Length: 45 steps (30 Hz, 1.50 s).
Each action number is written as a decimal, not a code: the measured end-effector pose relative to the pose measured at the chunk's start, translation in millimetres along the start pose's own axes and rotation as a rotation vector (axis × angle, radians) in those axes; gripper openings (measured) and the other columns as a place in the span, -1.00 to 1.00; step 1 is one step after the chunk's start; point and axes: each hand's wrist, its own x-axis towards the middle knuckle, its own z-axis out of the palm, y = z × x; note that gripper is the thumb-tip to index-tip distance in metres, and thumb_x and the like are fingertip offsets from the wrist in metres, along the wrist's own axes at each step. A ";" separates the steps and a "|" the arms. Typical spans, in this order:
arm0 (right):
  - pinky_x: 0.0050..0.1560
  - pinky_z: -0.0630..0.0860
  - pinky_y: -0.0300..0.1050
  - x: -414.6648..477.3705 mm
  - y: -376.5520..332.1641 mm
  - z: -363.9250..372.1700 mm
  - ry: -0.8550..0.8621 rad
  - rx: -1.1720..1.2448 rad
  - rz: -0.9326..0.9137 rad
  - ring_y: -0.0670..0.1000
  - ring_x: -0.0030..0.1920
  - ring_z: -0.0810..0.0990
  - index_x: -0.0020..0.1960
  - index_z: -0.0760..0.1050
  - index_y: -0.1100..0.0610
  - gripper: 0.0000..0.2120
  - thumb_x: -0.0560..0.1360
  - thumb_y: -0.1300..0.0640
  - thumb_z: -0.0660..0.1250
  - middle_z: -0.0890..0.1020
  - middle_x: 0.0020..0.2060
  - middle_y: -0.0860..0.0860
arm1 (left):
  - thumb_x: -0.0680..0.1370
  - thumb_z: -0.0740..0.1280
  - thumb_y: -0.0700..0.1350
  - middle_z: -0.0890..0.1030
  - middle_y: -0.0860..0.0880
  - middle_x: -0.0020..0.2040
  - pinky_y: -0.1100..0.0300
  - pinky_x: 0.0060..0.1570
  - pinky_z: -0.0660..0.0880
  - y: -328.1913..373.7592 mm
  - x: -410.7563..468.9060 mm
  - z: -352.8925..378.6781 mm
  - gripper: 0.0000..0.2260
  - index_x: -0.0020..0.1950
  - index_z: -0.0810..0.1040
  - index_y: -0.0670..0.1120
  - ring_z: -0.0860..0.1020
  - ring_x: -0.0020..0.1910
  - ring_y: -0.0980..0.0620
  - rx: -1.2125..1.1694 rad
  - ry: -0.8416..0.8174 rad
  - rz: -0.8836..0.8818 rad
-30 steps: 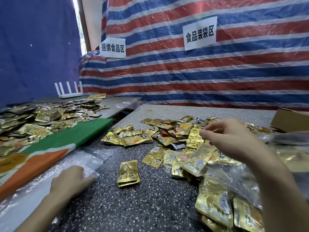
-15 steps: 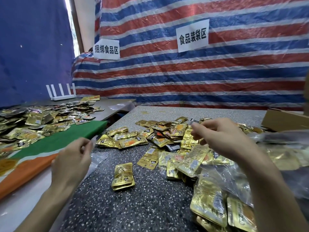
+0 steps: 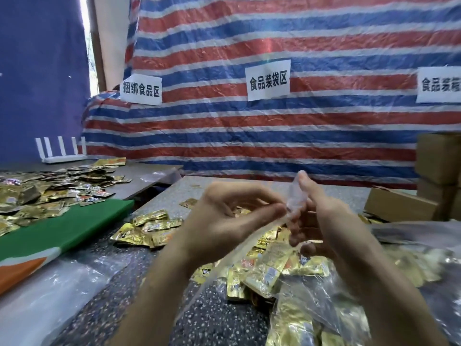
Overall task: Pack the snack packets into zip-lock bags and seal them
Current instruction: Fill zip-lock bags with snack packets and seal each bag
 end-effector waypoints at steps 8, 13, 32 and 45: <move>-0.49 0.46 -0.24 1.1 1.6 -10.8 -0.100 0.035 0.071 -0.01 -0.39 0.60 -0.19 0.62 0.22 -0.81 0.54 0.18 0.32 0.70 -0.28 0.15 | 0.52 0.44 -0.24 0.70 -0.15 0.03 0.16 0.06 0.54 -27.4 -4.2 -13.4 -0.88 0.03 0.69 -0.22 0.66 0.06 -0.13 -0.272 -0.235 -0.243; -0.49 0.49 -0.30 -0.3 -0.4 -15.2 -0.197 0.045 0.073 -0.01 -0.37 0.64 -0.24 0.71 0.25 -0.84 0.37 0.15 0.44 0.72 -0.25 0.16 | 0.46 0.46 -0.13 0.70 -0.13 0.04 0.08 0.08 0.58 -31.5 -12.6 -34.0 -0.82 -0.01 0.71 -0.20 0.65 0.07 -0.15 -0.270 -0.285 -0.338; -0.49 0.39 -0.32 -6.3 -1.7 -1.8 -0.248 -0.155 -0.032 -0.08 -0.45 0.53 -0.34 0.66 0.16 -0.72 0.18 -0.05 0.55 0.68 -0.38 0.11 | 0.54 0.34 -0.06 0.57 0.03 -0.35 0.34 -0.37 0.38 -22.4 -5.2 -9.1 -0.81 -0.23 0.61 -0.10 0.49 -0.37 0.11 -0.245 -0.164 -0.561; -0.29 0.50 -0.15 -4.1 -1.6 -17.2 -0.023 -0.230 -0.216 -0.06 -0.27 0.60 -0.27 0.49 0.10 -0.80 0.31 0.18 0.53 0.63 -0.29 -0.02 | 0.46 0.30 -0.23 0.51 -0.11 -0.51 0.28 -0.53 0.37 -35.0 -17.6 -47.8 -0.66 -0.53 0.50 -0.11 0.46 -0.54 0.02 -0.037 0.176 -0.614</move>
